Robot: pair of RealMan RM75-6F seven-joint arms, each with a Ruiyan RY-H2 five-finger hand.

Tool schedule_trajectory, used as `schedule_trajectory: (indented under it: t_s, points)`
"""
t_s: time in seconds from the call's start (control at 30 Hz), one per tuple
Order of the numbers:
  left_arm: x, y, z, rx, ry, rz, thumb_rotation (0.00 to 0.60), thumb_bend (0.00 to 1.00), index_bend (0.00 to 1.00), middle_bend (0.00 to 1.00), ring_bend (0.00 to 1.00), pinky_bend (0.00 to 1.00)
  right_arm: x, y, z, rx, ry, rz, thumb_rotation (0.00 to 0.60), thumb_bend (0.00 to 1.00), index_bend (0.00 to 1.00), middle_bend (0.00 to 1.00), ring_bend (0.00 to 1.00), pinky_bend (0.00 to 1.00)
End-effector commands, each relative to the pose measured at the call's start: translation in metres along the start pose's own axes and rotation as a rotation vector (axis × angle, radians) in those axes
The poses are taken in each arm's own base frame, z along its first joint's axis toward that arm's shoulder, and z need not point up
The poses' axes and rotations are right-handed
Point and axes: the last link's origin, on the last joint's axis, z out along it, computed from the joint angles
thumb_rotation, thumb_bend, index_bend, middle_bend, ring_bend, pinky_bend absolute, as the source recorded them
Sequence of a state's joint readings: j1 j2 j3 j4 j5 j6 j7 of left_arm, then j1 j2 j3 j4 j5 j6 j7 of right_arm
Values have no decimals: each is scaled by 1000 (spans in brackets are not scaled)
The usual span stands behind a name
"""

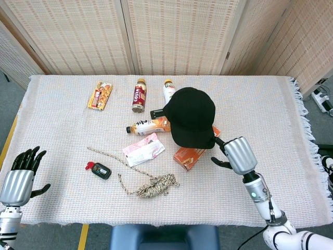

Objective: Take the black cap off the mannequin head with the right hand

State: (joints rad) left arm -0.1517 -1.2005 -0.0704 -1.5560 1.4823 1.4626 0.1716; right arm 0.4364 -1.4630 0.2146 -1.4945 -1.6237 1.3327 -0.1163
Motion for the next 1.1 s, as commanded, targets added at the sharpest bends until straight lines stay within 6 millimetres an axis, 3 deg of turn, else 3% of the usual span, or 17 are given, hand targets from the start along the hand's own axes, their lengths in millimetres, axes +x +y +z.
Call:
schedule_trajectory:
  t_s: [0.03, 0.3, 0.67, 0.87, 0.97, 1.1]
  points:
    - [0, 0, 1, -3, -4, -4, 600, 132, 158, 84, 81, 137, -9, -6, 12, 0, 7, 18, 600, 89, 424, 982, 992, 1000]
    - [-1, -1, 2, -6, -14, -12, 600, 131, 159, 84, 82, 137, -19, -11, 24, -8, 24, 33, 600, 124, 424, 983, 992, 1000]
    - [0, 0, 5, -11, -18, -33, 600, 132, 158, 83, 82, 137, -25, -7, 41, -22, 72, 58, 600, 373, 491, 983, 998, 1000]
    - [0, 1, 5, -15, -16, -34, 600, 131, 158, 81, 81, 137, -23, -5, 41, -15, 96, 77, 600, 654, 683, 995, 1000, 1000]
    - [0, 1, 5, -17, -16, -35, 600, 132, 158, 80, 79, 137, -21, -2, 40, -24, 112, 95, 600, 745, 741, 1000, 1000, 1000]
    - [0, 3, 6, -23, -18, -35, 600, 132, 158, 79, 79, 137, -16, 1, 41, -47, 147, 139, 600, 790, 770, 1000, 1000, 1000]
